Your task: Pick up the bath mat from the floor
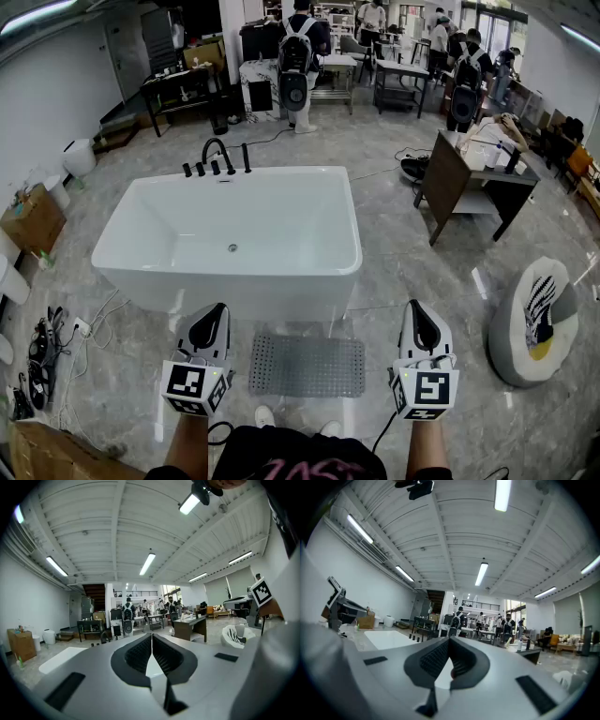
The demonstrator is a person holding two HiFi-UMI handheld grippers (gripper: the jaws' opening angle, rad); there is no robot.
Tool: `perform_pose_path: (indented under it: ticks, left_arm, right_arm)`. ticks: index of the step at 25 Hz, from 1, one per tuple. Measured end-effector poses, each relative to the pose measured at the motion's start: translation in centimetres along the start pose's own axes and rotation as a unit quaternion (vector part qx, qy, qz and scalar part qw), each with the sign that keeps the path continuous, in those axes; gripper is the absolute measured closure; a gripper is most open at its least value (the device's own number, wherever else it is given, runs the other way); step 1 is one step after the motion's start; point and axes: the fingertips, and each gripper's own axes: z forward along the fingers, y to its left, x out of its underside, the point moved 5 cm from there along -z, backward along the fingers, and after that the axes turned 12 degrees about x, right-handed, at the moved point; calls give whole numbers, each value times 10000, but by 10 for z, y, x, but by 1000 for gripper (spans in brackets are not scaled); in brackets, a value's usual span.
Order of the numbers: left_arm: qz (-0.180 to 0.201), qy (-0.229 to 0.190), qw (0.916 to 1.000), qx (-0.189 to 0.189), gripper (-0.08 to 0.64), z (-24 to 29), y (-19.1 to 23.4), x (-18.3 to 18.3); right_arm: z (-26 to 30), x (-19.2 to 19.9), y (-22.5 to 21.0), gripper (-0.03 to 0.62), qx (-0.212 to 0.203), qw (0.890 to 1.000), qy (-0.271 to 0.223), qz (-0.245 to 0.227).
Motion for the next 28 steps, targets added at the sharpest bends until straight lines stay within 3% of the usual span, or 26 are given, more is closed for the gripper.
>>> perform_pose_path:
  ticks: [11, 19, 28]
  left_arm:
    - [-13, 77, 9999, -67, 546, -5, -5, 2]
    - [31, 313, 9993, -221, 546, -18, -24, 9]
    - [-143, 340, 9993, 28, 546, -14, -14, 25]
  right_arm:
    - [2, 7, -1, 572, -71, 10000, 42, 5]
    - [-13, 14, -12, 571, -344, 9994, -102, -1]
    - [-17, 24, -7, 569, -116, 9998, 181, -61]
